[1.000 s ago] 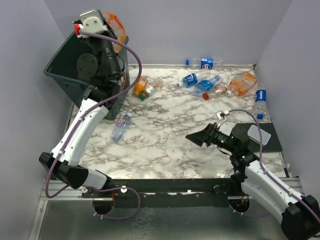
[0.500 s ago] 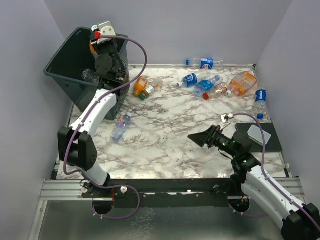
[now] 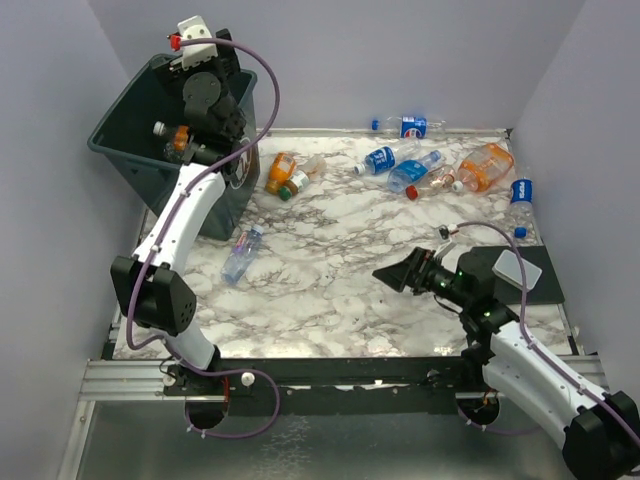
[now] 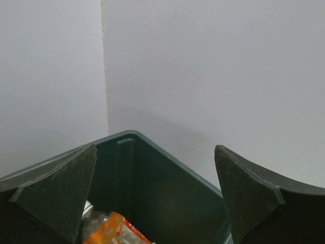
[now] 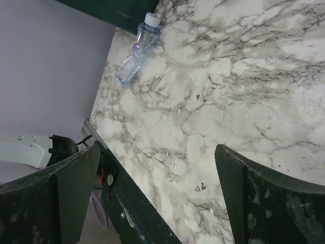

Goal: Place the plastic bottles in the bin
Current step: Place the plastic bottle in the trash bin, then move the plastic bottle to the center of the board.

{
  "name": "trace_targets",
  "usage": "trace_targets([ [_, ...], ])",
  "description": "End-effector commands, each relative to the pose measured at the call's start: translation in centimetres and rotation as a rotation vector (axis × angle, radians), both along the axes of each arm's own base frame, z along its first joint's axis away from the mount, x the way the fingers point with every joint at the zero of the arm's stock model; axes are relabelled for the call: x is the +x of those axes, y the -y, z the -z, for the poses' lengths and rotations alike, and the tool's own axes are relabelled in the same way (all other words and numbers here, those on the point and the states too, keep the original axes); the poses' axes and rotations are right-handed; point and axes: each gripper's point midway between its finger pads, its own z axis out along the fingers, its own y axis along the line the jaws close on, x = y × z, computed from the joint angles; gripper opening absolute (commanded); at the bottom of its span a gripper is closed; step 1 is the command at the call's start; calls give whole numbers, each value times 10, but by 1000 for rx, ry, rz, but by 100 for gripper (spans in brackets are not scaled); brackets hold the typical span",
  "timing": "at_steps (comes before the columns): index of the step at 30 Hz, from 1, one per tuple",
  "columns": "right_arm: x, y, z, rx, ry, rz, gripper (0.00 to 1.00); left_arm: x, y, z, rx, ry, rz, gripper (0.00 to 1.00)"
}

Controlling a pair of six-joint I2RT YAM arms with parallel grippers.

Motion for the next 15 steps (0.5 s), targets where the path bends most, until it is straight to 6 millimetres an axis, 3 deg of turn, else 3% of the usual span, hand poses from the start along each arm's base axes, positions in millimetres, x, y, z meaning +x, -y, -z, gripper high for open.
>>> trace_targets([
  [1,14,2,-13,-31,39,36,100,-38,10,-57,-56,113,89,99],
  [4,25,8,-15,-48,20,109,99,-50,46,-73,-74,124,251,99],
  [6,32,15,-19,-63,22,161,98,-57,93,-71,-52,85,423,99],
  [8,38,22,-26,-76,36,214,98,-70,151,-56,4,9,581,99],
  [10,45,30,-38,-105,80,259,98,-89,210,-27,90,-92,722,99],
  [12,52,45,-46,-167,99,335,98,-110,251,11,150,-195,834,99],
  [15,65,78,-51,-287,87,502,98,-140,284,76,174,-336,989,99],
])
